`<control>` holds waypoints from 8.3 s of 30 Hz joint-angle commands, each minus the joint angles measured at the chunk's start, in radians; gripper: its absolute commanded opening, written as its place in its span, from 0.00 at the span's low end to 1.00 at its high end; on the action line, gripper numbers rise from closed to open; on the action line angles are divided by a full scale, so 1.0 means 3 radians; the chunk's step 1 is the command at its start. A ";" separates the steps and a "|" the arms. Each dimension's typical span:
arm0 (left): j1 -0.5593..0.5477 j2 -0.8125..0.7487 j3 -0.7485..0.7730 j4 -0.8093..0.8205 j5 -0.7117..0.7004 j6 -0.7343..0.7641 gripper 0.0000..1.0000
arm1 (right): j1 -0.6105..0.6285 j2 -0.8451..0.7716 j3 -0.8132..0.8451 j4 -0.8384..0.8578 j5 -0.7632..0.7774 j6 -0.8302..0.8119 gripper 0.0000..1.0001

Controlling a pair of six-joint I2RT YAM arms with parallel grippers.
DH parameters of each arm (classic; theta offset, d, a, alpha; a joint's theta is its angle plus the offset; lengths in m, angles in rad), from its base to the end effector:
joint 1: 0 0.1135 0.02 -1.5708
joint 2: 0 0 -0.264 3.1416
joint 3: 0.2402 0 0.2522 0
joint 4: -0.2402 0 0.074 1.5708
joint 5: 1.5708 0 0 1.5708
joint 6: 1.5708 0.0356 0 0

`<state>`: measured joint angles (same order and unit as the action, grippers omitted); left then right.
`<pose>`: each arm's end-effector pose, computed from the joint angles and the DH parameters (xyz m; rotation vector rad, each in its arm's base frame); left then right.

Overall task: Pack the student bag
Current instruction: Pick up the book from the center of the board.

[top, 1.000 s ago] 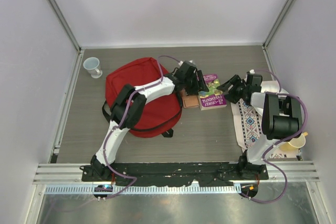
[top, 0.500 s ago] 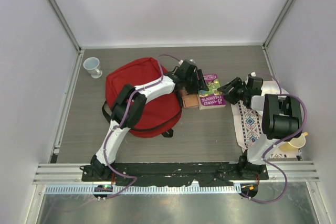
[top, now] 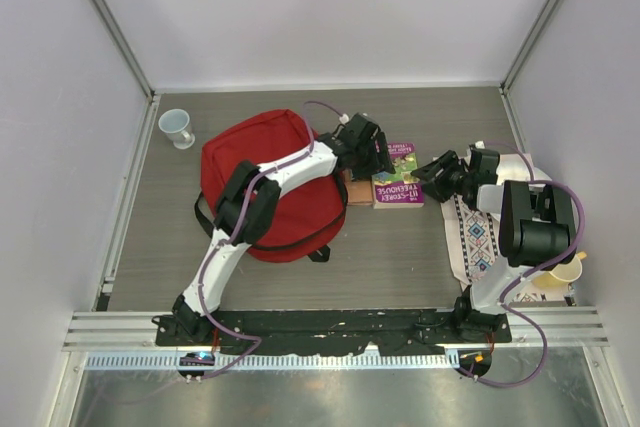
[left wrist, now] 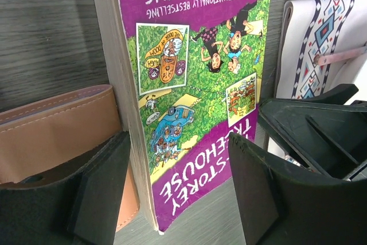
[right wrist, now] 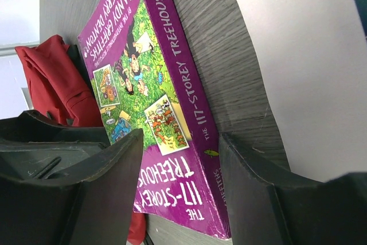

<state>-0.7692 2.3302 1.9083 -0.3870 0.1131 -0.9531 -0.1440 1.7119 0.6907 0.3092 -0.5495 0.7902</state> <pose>0.3746 -0.3683 0.1803 -0.1792 2.5824 -0.8818 0.3147 -0.0268 0.1291 0.7777 2.2073 0.9578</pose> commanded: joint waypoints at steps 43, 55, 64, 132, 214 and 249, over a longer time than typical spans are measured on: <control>-0.0187 -0.0179 0.0046 0.0640 0.0497 0.0012 0.43 | 0.0066 -0.0240 -0.0221 0.0140 -0.0198 0.0076 0.61; -0.0187 -0.0241 -0.0072 0.0820 0.0554 -0.0054 0.43 | 0.0066 -0.0225 -0.0221 0.0145 -0.0203 0.0081 0.61; -0.0171 -0.0128 0.0102 0.0370 0.0359 -0.0014 0.49 | 0.0066 -0.0230 -0.0231 0.0140 -0.0198 0.0071 0.61; 0.0100 -0.1100 -0.0951 0.2308 0.1658 -0.0305 0.00 | -0.0226 -0.0511 -0.0865 0.3403 -0.1262 0.2039 0.56; 0.0493 -0.1642 -0.1749 0.3085 0.1663 -0.0300 0.85 | 0.0306 -0.0726 -0.0405 0.4528 -0.1748 0.3226 0.01; 0.0601 -0.2337 -0.2071 0.2170 0.0896 0.0257 0.00 | 0.0654 -0.1830 0.0541 -0.1101 -0.0459 -0.0691 0.75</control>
<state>-0.6037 1.7023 1.2758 0.2779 0.4122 -0.9302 0.0170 1.2774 0.6807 0.5331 -0.9028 1.0683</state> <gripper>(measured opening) 0.305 0.725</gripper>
